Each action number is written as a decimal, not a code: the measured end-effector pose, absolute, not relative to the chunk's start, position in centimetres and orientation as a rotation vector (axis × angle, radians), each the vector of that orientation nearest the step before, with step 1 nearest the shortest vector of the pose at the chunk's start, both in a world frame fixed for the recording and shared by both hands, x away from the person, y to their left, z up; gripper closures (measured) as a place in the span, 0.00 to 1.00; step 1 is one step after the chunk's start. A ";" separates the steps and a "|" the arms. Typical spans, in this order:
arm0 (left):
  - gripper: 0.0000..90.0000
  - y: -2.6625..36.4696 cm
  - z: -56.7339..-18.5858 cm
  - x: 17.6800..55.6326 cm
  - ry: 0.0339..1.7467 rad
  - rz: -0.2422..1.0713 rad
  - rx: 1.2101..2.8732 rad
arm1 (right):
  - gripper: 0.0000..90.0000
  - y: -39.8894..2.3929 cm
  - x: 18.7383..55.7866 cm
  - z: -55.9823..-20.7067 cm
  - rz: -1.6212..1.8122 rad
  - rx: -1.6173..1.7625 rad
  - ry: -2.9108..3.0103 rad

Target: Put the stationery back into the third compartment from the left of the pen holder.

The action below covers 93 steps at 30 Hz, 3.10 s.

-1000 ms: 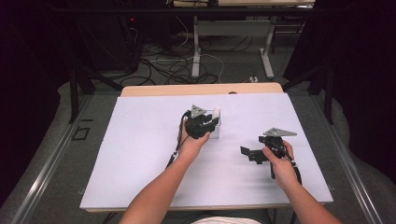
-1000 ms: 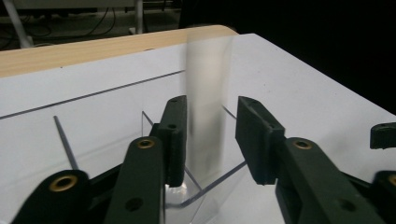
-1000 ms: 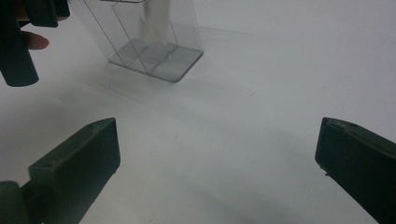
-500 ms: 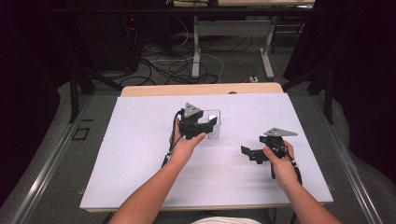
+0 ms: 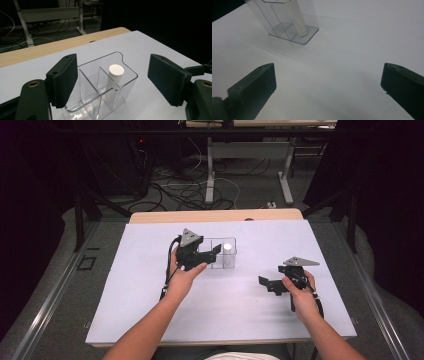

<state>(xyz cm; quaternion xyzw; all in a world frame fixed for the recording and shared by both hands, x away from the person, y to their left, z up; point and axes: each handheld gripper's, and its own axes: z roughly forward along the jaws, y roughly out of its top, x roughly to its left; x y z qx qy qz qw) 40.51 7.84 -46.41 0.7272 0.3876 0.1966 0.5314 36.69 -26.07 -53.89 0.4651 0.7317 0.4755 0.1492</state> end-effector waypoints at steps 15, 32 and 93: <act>0.19 14.1 -47.4 39.6 1.098 0.489 1.673 | 0.00 -26.1 36.6 -54.0 1.356 1.351 2.097; 0.00 20.8 -49.3 38.4 1.256 0.506 1.620 | 0.00 -26.3 36.6 -54.1 1.352 1.362 2.089; 0.01 27.6 -54.5 37.0 1.462 0.484 1.642 | 0.00 -28.2 36.9 -54.3 1.327 1.413 2.039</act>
